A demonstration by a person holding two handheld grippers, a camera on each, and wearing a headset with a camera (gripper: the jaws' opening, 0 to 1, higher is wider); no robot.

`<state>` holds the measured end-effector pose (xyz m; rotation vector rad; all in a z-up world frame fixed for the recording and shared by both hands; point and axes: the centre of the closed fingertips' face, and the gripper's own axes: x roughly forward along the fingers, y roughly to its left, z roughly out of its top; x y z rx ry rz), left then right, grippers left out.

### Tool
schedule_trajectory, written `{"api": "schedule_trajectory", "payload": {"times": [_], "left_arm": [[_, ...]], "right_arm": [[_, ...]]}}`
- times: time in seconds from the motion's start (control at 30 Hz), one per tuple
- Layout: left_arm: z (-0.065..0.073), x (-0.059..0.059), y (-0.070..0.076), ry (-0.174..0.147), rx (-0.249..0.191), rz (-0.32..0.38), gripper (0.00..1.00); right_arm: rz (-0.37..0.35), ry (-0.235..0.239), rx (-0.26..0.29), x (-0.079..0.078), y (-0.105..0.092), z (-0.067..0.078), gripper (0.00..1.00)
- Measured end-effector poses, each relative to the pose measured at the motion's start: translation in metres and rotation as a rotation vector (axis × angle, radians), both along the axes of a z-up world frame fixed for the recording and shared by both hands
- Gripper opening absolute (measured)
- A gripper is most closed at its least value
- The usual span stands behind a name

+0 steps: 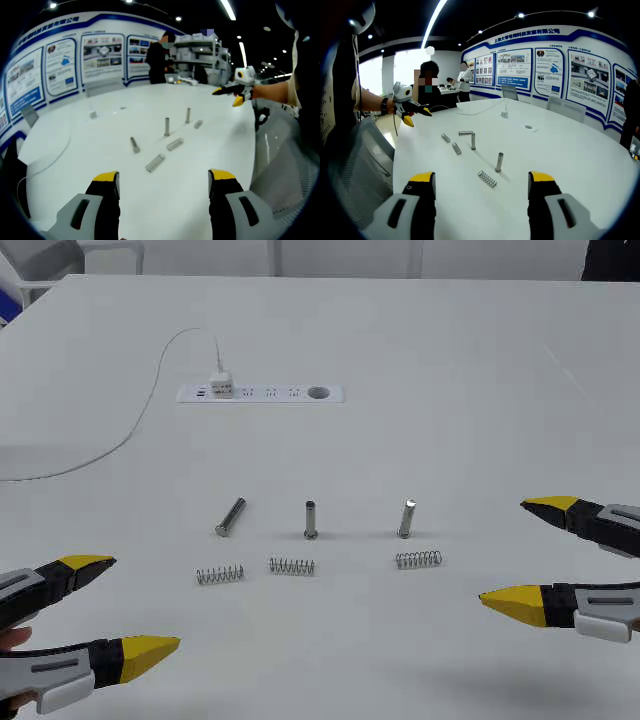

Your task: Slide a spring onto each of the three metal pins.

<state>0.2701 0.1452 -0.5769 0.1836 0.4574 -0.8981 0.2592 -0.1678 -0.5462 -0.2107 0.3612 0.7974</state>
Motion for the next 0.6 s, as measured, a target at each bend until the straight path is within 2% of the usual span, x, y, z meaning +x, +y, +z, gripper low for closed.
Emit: {"api": "schedule_trajectory", "payload": {"times": [0.6], "left_arm": [[0.0003,0.0046,0.004,0.007,0.004,0.01,0.72]], "right_arm": [[-0.001,0.003,0.009,0.0006,0.0015,0.0,0.76]]}}
